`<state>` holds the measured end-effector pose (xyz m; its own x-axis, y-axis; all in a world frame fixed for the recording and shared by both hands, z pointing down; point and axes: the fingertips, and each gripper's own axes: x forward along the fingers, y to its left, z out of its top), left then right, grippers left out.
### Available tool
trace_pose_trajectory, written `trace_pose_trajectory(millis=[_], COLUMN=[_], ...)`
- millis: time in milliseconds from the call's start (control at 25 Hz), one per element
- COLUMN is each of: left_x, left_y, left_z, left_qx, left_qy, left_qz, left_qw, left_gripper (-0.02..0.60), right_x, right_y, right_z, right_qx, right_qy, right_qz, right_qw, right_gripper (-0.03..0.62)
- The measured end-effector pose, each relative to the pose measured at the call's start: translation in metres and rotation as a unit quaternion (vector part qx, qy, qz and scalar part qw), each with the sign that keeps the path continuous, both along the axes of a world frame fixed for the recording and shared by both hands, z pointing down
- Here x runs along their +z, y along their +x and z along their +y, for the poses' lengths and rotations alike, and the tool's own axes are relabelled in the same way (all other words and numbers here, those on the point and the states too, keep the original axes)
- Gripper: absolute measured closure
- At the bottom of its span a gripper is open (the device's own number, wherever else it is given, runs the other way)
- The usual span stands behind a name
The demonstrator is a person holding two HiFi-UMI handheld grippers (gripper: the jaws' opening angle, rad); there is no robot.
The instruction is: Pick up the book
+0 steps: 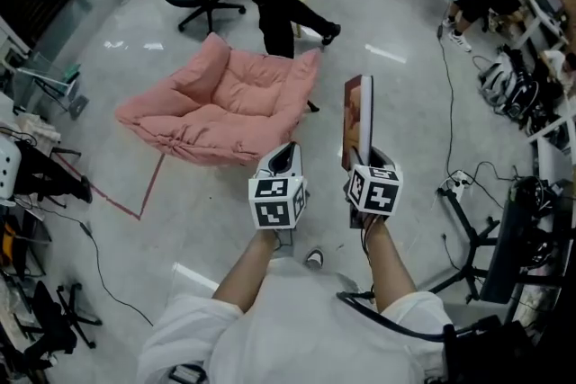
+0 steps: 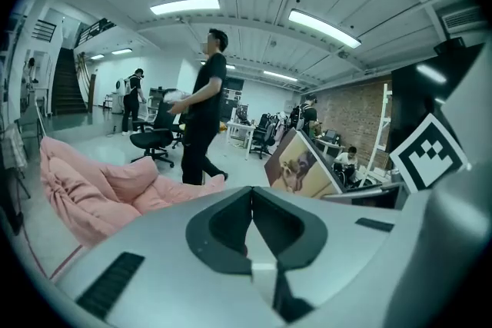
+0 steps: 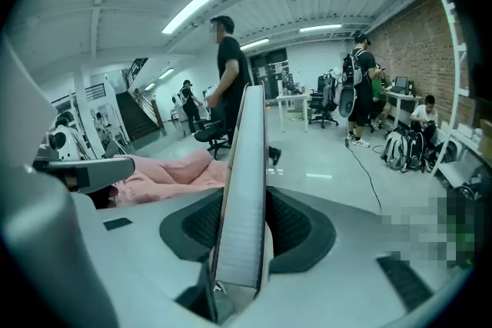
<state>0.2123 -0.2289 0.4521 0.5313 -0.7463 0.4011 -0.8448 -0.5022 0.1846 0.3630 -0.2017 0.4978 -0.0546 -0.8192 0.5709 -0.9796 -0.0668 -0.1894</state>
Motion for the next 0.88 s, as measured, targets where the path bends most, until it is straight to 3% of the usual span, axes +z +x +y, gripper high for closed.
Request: trace_pose_trajectory(millis=[360,880], left_x=[-0.006,0.000], left_y=[0.009,-0.023], left_z=[0.052,0.065], left_qx=[0.019,0.071], left_qy=[-0.011,-0.011], left_qz=[-0.009,-0.008], left_qw=[0.9997,0.9974], left_gripper=[0.572,0.572], right_x=[0.003,0.012], right_y=[0.004,-0.050], right_z=[0.064,0.086], right_qx=[0.021,0.052], right_qy=[-0.003,-0.010], right_qz=[-0.029,-0.033], right_qw=[0.999,0.998], right_gripper=[0.430,0.430])
